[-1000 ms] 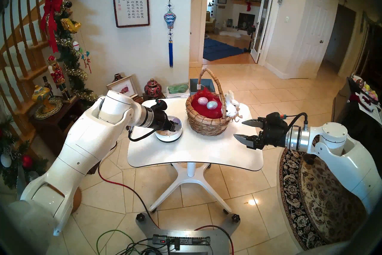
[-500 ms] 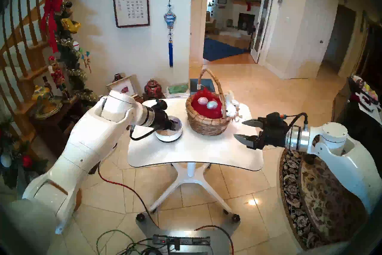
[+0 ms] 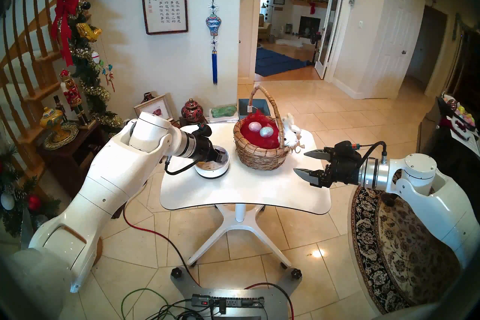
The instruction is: Put easter egg into basket
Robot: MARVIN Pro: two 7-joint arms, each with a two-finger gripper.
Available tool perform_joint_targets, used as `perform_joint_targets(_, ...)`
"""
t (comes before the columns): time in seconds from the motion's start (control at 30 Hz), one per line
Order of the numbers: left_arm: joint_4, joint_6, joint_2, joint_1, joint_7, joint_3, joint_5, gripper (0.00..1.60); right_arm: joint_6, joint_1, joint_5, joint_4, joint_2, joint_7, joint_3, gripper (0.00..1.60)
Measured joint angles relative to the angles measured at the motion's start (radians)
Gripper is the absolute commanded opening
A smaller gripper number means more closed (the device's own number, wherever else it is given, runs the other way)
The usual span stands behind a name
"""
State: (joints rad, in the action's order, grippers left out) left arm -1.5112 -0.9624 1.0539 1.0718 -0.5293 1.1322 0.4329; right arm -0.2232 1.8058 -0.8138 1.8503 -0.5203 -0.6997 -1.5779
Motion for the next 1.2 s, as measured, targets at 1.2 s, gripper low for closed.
perform_joint_targets(1.2,0.036,0.005,0.013,-0.017,0.027,-0.039,-0.039,1.39,0.000,0.000,0.000,0.000,0.000,0.000,0.000,1.60)
